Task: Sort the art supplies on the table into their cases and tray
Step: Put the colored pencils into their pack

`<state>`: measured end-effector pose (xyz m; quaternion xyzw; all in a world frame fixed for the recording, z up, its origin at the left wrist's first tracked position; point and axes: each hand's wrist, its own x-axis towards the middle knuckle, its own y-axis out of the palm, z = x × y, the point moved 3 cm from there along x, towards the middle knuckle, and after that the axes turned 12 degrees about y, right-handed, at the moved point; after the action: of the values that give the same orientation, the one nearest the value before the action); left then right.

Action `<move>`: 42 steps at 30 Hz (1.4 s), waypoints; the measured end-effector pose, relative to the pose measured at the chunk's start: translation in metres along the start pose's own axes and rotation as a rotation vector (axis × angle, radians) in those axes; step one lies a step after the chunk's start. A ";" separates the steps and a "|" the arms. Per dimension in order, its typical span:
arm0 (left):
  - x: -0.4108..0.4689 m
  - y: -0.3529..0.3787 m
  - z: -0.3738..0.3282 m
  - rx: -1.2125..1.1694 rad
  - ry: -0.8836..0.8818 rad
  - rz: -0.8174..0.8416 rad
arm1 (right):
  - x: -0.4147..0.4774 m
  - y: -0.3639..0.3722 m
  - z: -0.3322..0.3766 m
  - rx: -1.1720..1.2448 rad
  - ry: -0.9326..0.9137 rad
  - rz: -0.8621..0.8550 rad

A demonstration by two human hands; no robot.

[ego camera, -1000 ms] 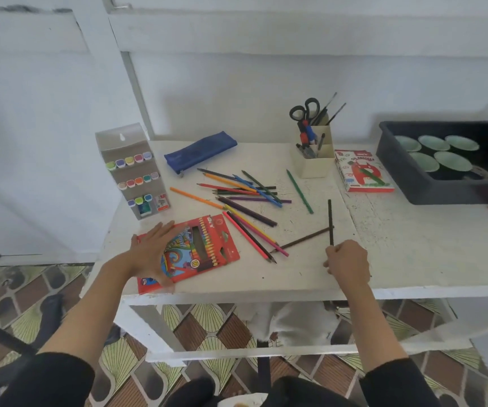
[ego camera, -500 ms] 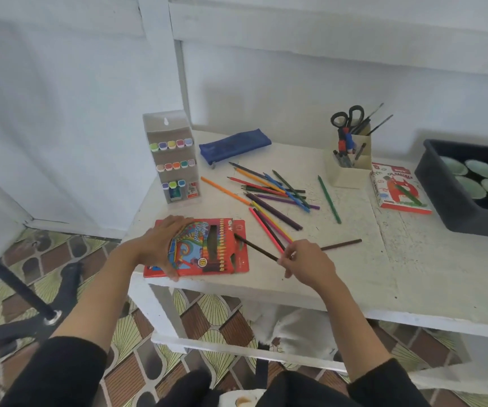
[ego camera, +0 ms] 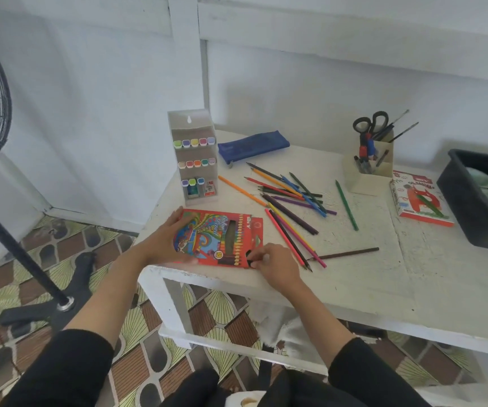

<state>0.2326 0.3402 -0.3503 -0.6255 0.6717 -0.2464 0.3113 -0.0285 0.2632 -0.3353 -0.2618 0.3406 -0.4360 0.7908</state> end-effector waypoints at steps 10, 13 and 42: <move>-0.006 0.015 -0.002 0.343 0.033 -0.220 | 0.004 0.003 -0.021 0.204 -0.074 -0.110; -0.006 0.015 0.000 0.361 0.028 -0.211 | 0.003 0.002 -0.029 0.181 -0.118 -0.096; -0.005 0.021 0.006 0.422 0.116 -0.217 | 0.003 -0.095 -0.060 0.314 -0.108 -0.232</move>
<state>0.2228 0.3480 -0.3689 -0.6000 0.5509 -0.4487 0.3677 -0.1220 0.2075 -0.3065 -0.1955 0.1931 -0.5574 0.7835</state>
